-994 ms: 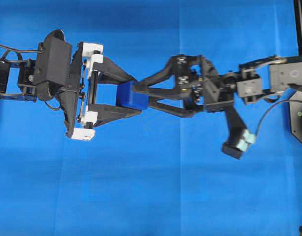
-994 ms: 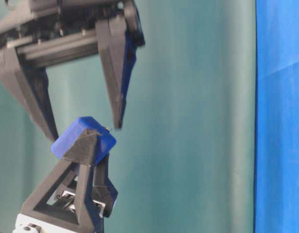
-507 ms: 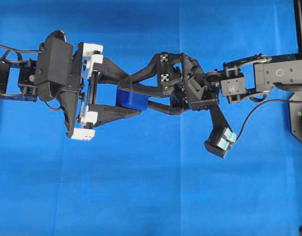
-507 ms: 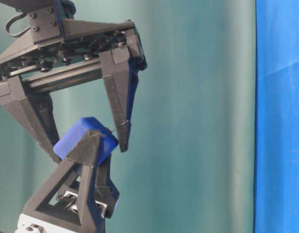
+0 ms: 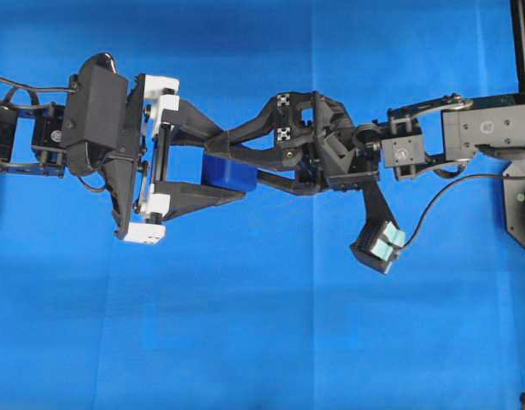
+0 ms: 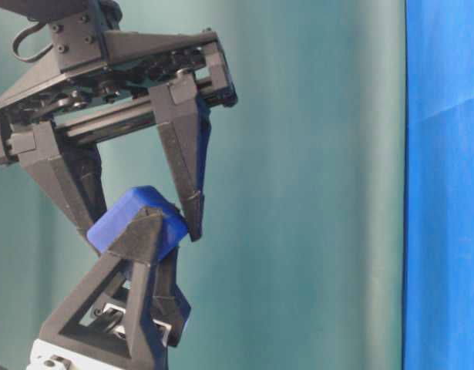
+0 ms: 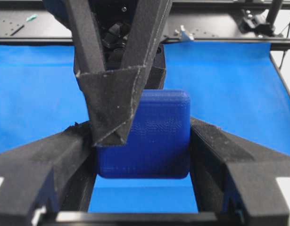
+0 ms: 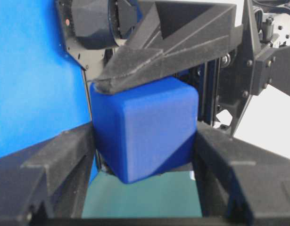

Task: Handover the blue block to the right arm after grasping it with the left arm, then place it in the designated position.
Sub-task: 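Close the right gripper on the cube and open the left gripper, then pull the cube back toward the right side with the right gripper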

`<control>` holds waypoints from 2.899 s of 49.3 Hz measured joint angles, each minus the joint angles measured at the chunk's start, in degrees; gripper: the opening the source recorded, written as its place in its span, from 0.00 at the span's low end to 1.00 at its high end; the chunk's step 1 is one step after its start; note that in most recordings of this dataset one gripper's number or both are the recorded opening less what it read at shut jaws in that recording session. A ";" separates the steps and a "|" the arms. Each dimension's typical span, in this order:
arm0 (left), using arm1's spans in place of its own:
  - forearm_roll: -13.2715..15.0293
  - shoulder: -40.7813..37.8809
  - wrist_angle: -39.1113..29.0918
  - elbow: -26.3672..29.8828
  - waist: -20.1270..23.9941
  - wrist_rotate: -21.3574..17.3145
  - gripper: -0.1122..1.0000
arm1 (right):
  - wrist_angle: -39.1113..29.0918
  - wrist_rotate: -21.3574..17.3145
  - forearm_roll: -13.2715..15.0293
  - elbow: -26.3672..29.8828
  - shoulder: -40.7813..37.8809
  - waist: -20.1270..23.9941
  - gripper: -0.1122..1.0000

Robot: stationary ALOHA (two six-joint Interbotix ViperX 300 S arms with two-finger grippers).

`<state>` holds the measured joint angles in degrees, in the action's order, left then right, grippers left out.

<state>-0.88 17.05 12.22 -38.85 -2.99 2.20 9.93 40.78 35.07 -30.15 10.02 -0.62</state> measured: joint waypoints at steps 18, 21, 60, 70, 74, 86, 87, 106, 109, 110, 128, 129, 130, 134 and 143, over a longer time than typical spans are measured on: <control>0.09 0.00 0.00 0.00 0.00 0.00 0.54 | -0.26 0.00 -0.70 0.09 0.00 0.09 0.56; 0.09 0.00 0.00 0.00 0.00 0.00 0.54 | -0.26 0.00 -0.70 0.09 0.00 0.09 0.56; 0.18 0.00 0.62 0.00 0.00 0.00 0.94 | -1.14 -0.09 -0.79 -1.14 1.85 0.00 0.56; 0.18 0.00 0.62 0.00 0.00 0.00 0.94 | -1.14 -0.18 -0.79 -5.27 6.59 0.18 0.56; 0.18 0.00 0.62 0.00 0.00 0.00 0.94 | -1.14 -0.09 -0.79 -7.21 8.96 0.18 0.56; 0.18 0.00 0.53 0.00 -0.09 0.00 0.94 | -5.36 -0.18 -0.88 -11.95 16.87 0.53 0.56; 0.18 0.00 0.62 0.00 0.00 0.00 0.94 | -5.98 -0.18 -0.88 -12.22 17.31 0.62 0.56; 0.18 0.09 0.62 0.00 0.00 0.00 0.94 | -11.34 -0.18 -1.93 -13.71 21.09 2.64 0.56; 0.18 0.09 0.62 0.00 0.00 0.00 0.94 | -11.34 -0.09 -1.93 -13.71 21.01 2.64 0.56; 0.18 0.09 0.62 0.00 0.00 0.00 0.94 | -11.34 -0.09 -1.93 -13.71 20.92 2.72 0.56; 0.18 0.18 0.62 0.00 -0.09 0.00 0.94 | -11.34 -0.09 -2.02 -13.71 20.74 2.72 0.56; 0.18 0.09 0.53 0.00 0.00 0.00 0.94 | -11.34 -0.18 -2.11 -13.71 20.74 2.72 0.56; 0.18 0.09 0.62 0.00 -0.09 0.00 0.94 | -11.34 -0.18 -2.02 -13.71 20.74 2.64 0.56; 0.18 0.18 0.62 0.00 0.00 0.00 0.94 | -11.34 -0.09 -2.11 -13.71 20.74 2.72 0.56; 0.18 0.18 0.62 0.00 0.00 0.00 0.94 | -11.34 -2.46 -5.45 -13.71 20.74 2.72 0.56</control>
<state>-0.70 17.23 12.83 -38.85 -2.99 2.20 -1.41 38.32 29.62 -43.86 30.76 2.11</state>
